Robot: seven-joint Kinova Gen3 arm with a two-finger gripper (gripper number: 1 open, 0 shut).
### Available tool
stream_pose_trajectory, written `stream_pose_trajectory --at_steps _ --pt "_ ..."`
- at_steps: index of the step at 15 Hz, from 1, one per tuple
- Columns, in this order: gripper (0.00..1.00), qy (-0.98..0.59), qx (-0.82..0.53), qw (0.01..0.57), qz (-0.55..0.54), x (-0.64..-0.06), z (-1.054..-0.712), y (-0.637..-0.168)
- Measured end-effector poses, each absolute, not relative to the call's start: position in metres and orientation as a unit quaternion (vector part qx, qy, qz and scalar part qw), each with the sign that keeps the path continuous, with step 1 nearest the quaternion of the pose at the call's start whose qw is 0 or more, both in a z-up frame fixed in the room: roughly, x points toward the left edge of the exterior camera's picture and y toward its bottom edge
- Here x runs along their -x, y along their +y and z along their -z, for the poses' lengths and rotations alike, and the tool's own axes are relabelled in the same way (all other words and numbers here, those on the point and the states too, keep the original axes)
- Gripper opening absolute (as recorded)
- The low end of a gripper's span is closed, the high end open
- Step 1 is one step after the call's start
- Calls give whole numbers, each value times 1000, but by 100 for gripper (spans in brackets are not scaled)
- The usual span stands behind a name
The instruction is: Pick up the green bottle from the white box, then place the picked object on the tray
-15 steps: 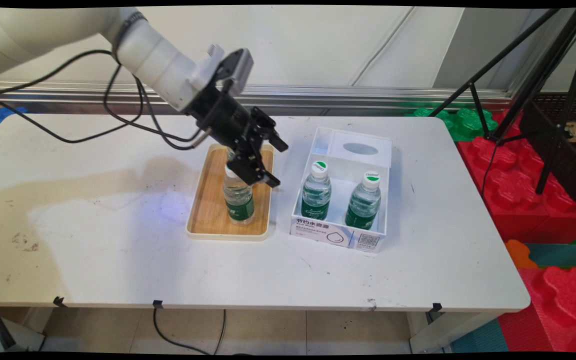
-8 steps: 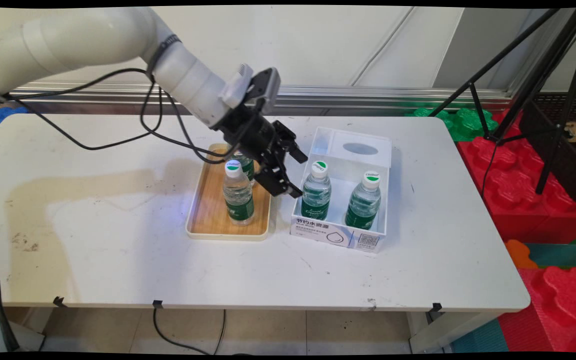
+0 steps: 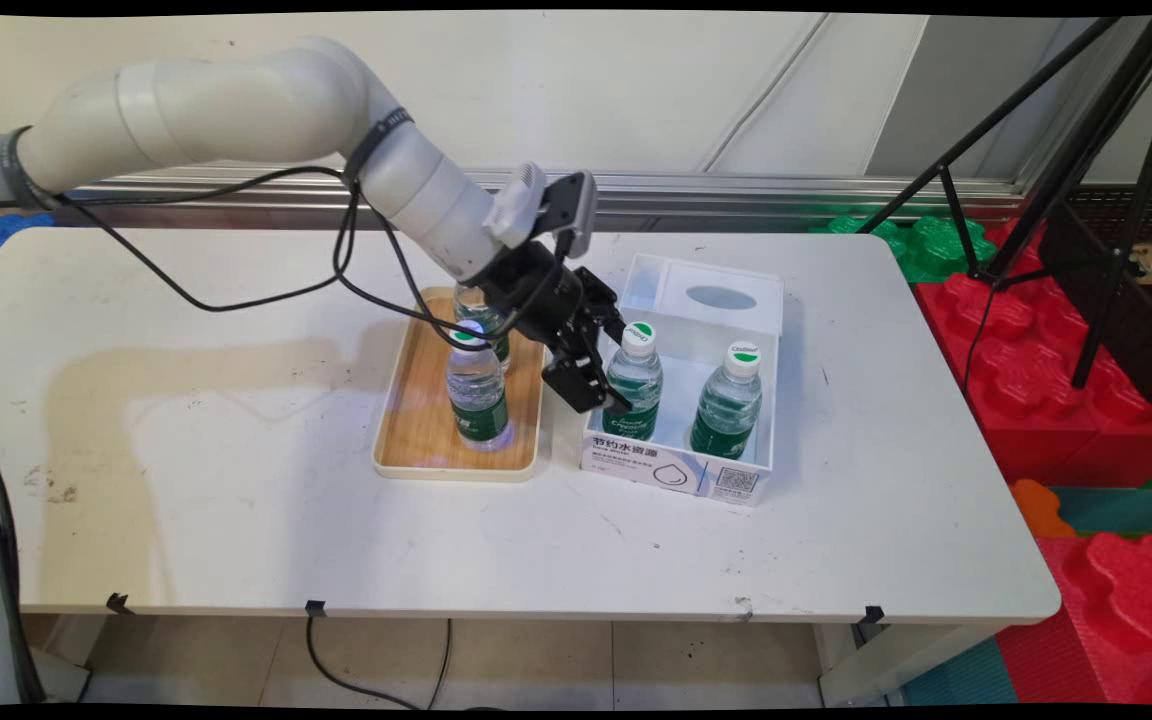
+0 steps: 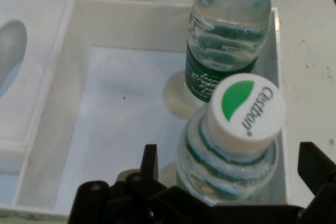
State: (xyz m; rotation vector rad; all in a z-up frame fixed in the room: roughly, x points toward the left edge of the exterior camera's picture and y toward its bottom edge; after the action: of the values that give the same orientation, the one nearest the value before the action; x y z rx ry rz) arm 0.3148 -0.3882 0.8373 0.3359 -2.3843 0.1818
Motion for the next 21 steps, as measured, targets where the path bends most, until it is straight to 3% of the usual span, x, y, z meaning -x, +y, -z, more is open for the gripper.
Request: stream_pose_trajectory --at_steps 8,9,21 --pt "100 -920 -125 363 -76 -297 -820 -400" --pt "0 -920 -124 364 -76 -296 -819 -401" --pt "0 -911 -118 384 -90 -303 -844 -396"
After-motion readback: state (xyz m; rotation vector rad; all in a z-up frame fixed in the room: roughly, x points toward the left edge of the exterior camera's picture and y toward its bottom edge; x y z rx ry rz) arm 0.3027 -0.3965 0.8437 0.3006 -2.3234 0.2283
